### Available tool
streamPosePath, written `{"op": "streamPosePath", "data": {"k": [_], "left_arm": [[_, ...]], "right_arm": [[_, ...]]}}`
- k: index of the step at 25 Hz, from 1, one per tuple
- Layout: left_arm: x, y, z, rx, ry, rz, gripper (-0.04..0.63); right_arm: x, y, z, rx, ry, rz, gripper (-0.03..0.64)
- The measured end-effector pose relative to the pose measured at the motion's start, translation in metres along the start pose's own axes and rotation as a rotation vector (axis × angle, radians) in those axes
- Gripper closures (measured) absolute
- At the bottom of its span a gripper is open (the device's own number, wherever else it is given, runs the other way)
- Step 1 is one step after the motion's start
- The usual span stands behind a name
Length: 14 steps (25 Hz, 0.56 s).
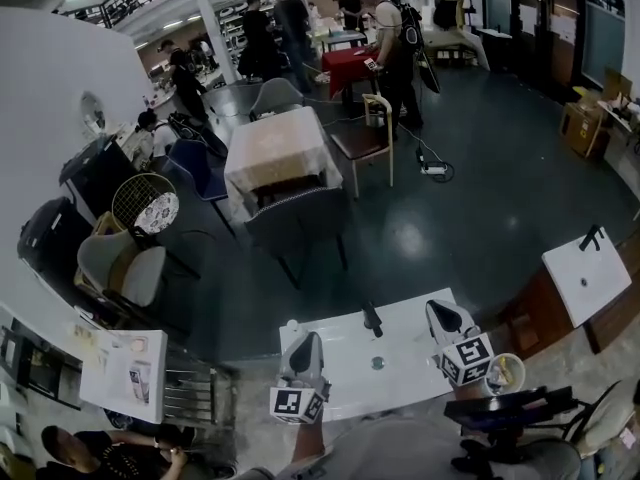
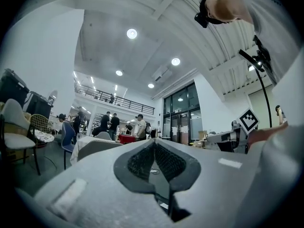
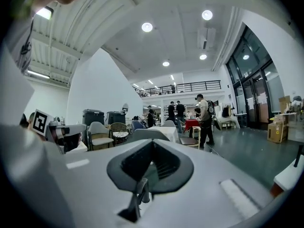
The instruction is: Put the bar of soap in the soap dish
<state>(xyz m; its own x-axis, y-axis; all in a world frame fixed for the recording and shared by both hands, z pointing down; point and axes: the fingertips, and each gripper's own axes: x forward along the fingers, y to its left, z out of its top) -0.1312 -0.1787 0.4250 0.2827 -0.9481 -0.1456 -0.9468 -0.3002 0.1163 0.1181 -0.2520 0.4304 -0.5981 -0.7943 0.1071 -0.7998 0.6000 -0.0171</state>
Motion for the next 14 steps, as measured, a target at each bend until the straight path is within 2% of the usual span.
{"op": "streamPosePath", "data": {"k": [7, 14], "left_arm": [[-0.006, 0.008, -0.020, -0.056, 0.021, -0.020, 0.598], [0.006, 0.017, -0.016, -0.035, 0.014, -0.088, 0.598]], "right_arm": [[0.006, 0.028, 0.007, -0.035, 0.009, 0.039, 0.614], [0.005, 0.035, -0.001, 0.003, 0.018, 0.015, 0.614]]}}
